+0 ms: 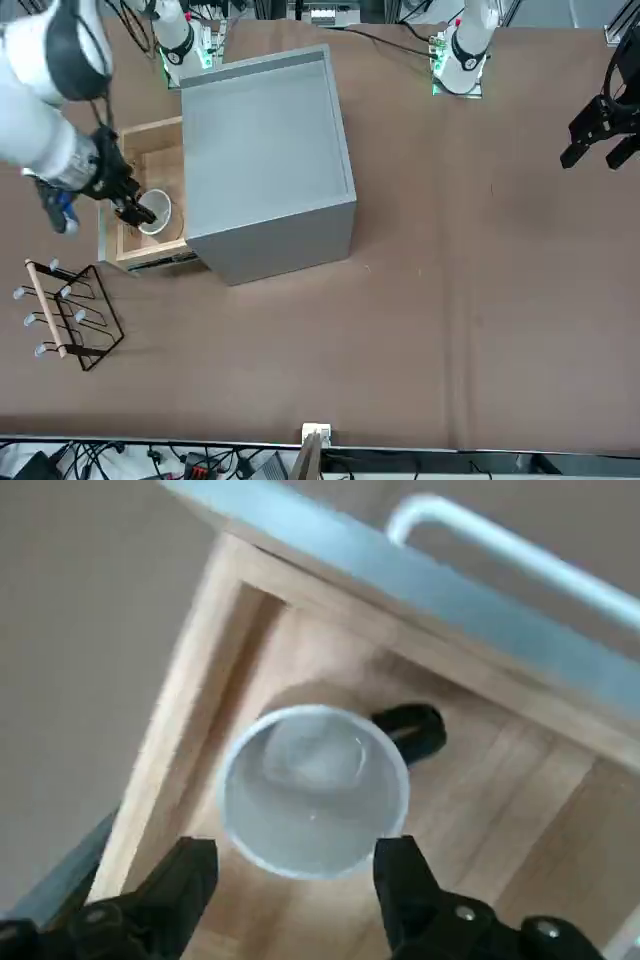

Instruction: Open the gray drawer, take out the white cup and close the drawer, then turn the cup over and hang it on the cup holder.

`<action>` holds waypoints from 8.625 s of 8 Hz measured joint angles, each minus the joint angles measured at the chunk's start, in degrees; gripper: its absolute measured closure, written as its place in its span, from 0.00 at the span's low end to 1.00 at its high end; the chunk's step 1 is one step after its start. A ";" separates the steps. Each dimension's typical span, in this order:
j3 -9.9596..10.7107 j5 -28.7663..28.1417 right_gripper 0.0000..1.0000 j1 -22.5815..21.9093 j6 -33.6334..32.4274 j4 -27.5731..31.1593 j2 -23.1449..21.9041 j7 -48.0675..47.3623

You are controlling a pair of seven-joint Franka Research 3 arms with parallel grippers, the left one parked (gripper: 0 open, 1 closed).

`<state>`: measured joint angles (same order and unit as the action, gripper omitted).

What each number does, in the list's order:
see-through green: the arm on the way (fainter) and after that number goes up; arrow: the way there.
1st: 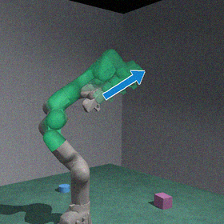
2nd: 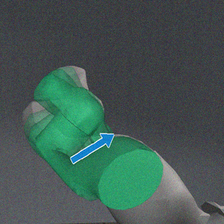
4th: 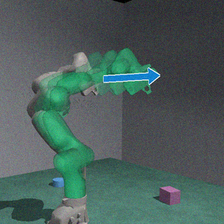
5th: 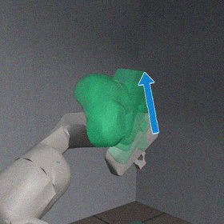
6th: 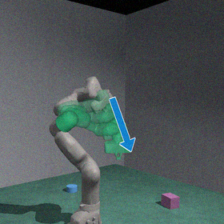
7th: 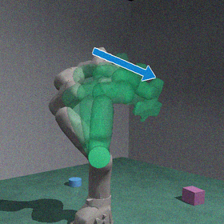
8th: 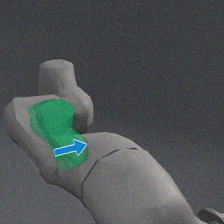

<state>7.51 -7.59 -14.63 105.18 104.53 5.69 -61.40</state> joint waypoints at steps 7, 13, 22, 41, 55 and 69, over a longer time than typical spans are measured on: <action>0.03 0.03 0.05 -1.96 4.63 5.97 0.00 -27.06; 0.20 0.04 0.89 -2.31 6.22 7.39 -1.63 -30.57; 9.40 4.73 0.95 5.81 -19.69 -7.83 -11.03 -8.92; 10.74 7.08 0.08 19.21 9.61 11.63 3.98 -3.34; 9.54 -3.27 0.93 8.66 -6.84 0.75 1.83 36.26; 9.75 -18.64 0.97 -9.20 -3.85 5.57 -0.58 25.13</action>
<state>17.26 -26.23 -23.83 101.32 110.10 5.11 -36.28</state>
